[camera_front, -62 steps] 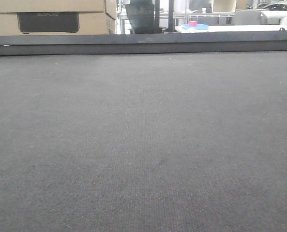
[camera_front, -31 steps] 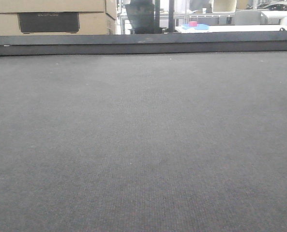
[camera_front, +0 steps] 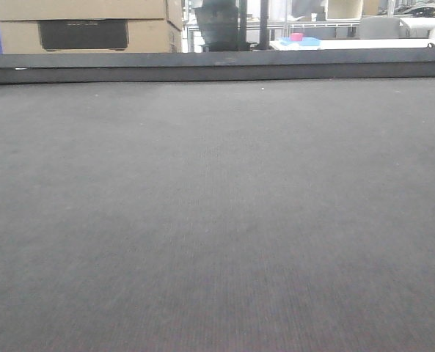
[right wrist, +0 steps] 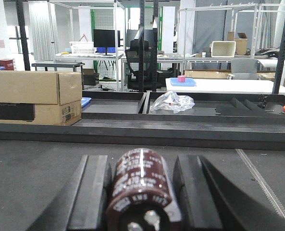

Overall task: Place cylindrical capacitor in blue bin on shelf
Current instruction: 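Drive the base away from the table holding both objects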

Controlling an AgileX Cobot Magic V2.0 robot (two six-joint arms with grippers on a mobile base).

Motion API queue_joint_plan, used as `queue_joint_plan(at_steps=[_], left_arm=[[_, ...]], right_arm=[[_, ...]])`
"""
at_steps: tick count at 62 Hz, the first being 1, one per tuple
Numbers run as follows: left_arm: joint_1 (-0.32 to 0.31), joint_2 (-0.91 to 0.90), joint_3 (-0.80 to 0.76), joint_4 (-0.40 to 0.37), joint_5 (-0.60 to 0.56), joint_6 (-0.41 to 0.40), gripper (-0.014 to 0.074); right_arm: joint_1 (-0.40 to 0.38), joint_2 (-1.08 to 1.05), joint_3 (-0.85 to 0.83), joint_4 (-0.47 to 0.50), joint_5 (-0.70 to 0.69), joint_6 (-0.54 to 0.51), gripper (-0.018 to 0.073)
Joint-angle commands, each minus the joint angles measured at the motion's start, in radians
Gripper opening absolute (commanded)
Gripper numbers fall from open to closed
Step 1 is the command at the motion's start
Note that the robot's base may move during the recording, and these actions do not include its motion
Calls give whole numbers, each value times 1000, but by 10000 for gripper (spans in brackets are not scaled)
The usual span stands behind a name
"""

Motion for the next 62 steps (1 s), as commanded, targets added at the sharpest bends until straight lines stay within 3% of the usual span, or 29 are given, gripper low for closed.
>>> queue_joint_plan(at_steps=[1,62], left_arm=[[5,-6,0,-8,-22,3,-111],[5,-6,0,-8,-22,3,-111]], right_arm=[[1,-4,2,-7,-16,-2,-162],[1,-4,2,-7,-16,-2,-162]])
